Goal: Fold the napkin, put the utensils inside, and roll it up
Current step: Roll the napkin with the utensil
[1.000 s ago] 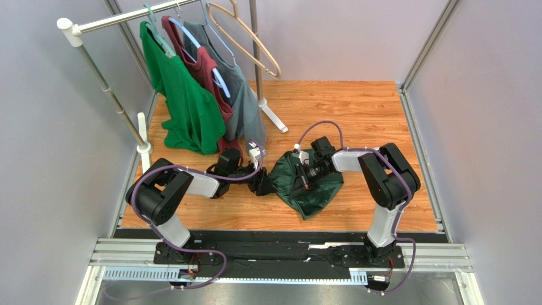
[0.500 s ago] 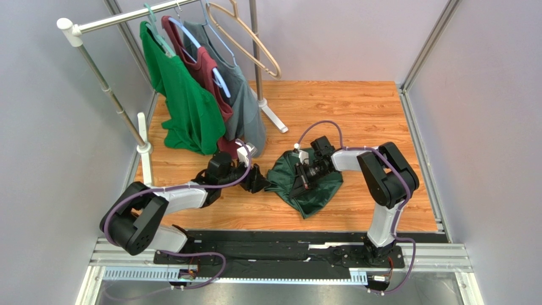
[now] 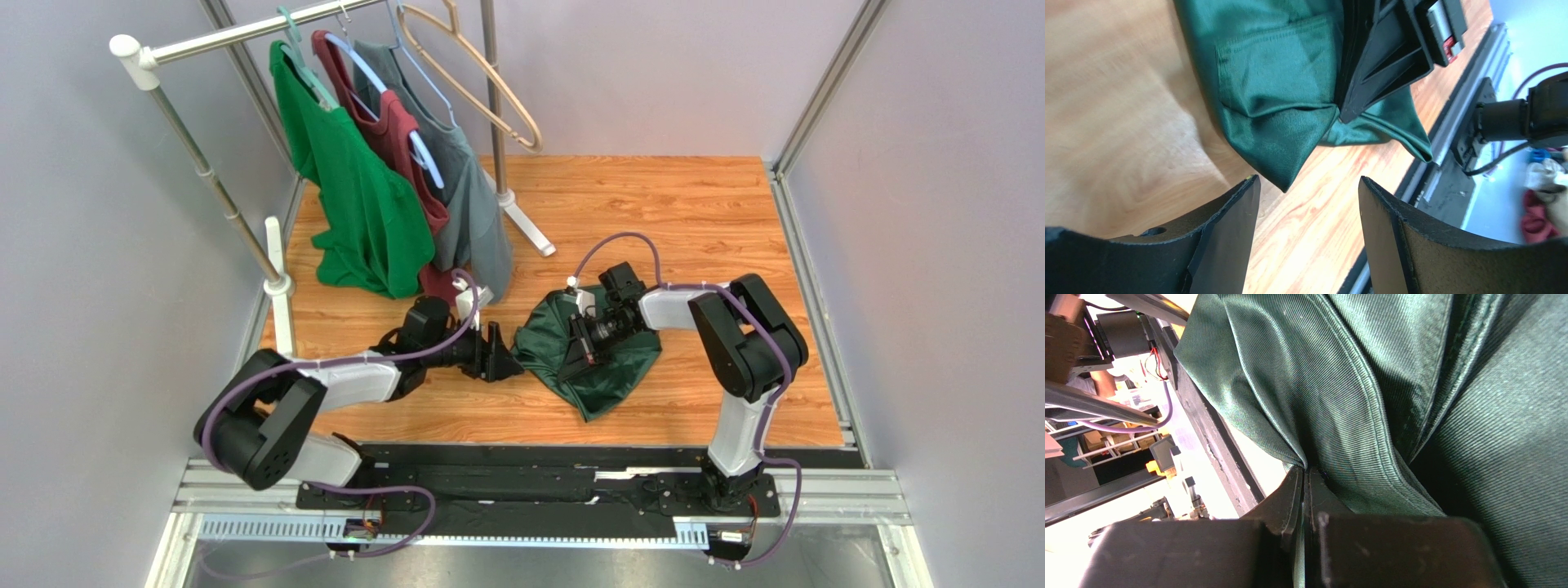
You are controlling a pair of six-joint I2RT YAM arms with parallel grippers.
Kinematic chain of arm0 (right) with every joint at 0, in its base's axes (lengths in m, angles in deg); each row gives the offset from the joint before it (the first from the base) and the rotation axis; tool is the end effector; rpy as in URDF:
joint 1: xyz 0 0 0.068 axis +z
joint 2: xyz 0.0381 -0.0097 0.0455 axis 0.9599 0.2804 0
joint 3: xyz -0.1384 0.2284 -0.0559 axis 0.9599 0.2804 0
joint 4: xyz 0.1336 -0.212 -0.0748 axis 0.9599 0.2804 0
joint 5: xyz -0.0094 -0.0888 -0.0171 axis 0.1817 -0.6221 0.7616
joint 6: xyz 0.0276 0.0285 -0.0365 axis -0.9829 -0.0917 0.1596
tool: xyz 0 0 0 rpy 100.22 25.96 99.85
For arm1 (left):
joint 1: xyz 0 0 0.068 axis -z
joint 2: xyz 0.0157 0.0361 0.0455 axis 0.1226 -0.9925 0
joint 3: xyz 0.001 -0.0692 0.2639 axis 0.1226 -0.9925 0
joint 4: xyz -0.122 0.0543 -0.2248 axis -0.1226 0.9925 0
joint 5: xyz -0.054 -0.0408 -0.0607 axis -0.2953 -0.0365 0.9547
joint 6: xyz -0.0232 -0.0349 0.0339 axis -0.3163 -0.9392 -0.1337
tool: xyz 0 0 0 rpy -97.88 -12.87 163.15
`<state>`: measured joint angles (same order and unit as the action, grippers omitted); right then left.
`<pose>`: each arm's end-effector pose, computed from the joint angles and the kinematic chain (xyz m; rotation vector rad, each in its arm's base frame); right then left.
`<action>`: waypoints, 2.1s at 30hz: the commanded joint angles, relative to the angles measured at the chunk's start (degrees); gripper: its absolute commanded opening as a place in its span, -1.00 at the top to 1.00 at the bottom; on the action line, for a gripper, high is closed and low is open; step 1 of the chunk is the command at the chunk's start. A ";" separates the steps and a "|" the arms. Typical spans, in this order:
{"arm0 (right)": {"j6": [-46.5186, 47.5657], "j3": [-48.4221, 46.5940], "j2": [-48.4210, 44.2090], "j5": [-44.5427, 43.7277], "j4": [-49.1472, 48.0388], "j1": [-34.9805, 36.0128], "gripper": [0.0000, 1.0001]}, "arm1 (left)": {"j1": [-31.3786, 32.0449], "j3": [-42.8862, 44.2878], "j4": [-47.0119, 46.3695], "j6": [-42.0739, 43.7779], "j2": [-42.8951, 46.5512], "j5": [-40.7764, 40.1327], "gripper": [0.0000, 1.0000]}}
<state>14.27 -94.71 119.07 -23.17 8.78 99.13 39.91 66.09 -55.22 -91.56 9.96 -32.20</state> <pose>0.2699 0.1595 0.1070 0.5700 -2.7168 -1.4249 0.1973 -0.1493 0.1525 0.4059 2.2440 -1.1947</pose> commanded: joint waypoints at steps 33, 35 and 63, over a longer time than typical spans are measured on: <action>0.93 -1.51 0.20 -2.83 0.81 0.26 1.00 | 0.10 2.38 -34.46 -23.85 -18.00 4.25 -0.40; 1.01 -1.51 0.20 -3.01 0.90 0.26 1.00 | 0.10 2.20 -35.18 -24.65 -17.74 3.11 -0.40; -0.22 -2.04 -0.85 -3.97 0.90 0.17 1.00 | 0.10 3.35 -35.28 -22.63 -23.01 -2.26 -0.40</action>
<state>13.92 -95.21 119.07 -24.13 9.81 99.17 39.91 68.91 -88.77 -115.08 -12.71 -32.75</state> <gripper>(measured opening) 0.010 0.700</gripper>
